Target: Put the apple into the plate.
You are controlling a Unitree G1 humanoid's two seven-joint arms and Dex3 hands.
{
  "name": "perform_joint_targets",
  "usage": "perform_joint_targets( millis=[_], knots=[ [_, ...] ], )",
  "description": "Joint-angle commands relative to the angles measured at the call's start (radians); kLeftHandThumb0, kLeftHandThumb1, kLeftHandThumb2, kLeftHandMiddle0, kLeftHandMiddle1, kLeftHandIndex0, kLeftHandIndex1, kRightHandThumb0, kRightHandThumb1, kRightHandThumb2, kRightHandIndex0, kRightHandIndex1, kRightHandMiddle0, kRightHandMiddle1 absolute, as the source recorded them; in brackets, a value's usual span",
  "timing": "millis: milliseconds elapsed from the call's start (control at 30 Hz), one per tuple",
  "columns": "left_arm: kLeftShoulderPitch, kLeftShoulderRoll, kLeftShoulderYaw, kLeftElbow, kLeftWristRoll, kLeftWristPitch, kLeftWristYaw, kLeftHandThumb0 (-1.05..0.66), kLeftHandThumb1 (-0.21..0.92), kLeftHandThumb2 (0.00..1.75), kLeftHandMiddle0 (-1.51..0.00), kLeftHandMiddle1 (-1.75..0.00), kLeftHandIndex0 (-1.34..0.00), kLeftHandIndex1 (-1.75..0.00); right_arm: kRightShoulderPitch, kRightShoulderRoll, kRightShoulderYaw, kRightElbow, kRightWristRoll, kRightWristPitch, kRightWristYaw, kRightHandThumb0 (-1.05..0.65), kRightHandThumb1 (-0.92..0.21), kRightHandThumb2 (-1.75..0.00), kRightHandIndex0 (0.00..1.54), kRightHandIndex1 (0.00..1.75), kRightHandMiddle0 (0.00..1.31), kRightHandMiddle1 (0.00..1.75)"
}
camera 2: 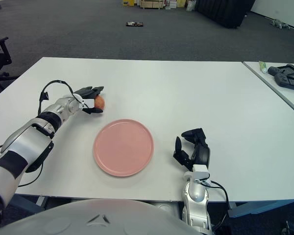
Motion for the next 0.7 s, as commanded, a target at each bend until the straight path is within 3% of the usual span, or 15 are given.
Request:
perform_joint_targets(
  millis=[0, 233, 467, 500, 667],
  knots=[
    [0.040, 0.003, -0.004, 0.010, 0.006, 0.004, -0.032, -0.82, 0.73, 0.55, -0.02, -0.01, 0.00, -0.21, -0.012, 0.000, -0.005, -0.002, 0.002, 0.010, -0.007, -0.39, -0.63, -0.92, 0.60, 1.55, 0.37, 1.75],
    [0.056, 0.004, -0.002, 0.007, 0.003, -0.002, -0.009, -0.80, 0.69, 0.59, -0.04, -0.02, 0.00, -0.25, -0.012, 0.000, -0.002, -0.005, 0.001, 0.004, -0.008, -0.39, -0.63, -0.93, 0.60, 1.53, 0.38, 1.75],
    [0.083, -0.006, -0.002, 0.008, 0.006, -0.006, 0.075, -0.73, 0.62, 0.67, -0.12, -0.10, 0.00, -0.50, -0.013, 0.002, -0.004, -0.002, 0.011, -0.001, -0.008, -0.40, -0.60, -0.96, 0.61, 1.54, 0.39, 1.75],
    [0.091, -0.009, -0.001, 0.009, 0.007, -0.010, 0.102, -0.72, 0.61, 0.69, -0.13, -0.14, 0.00, -0.55, -0.014, 0.002, -0.004, 0.000, 0.011, -0.005, -0.009, -0.40, -0.60, -0.96, 0.62, 1.54, 0.39, 1.75],
    [0.111, -0.016, -0.004, 0.013, 0.015, -0.035, 0.203, -0.63, 0.48, 0.87, -0.05, -0.84, 0.00, -0.95, -0.017, -0.001, -0.006, 0.002, 0.001, -0.018, -0.016, -0.40, -0.60, -0.96, 0.63, 1.56, 0.40, 1.75]
  ],
)
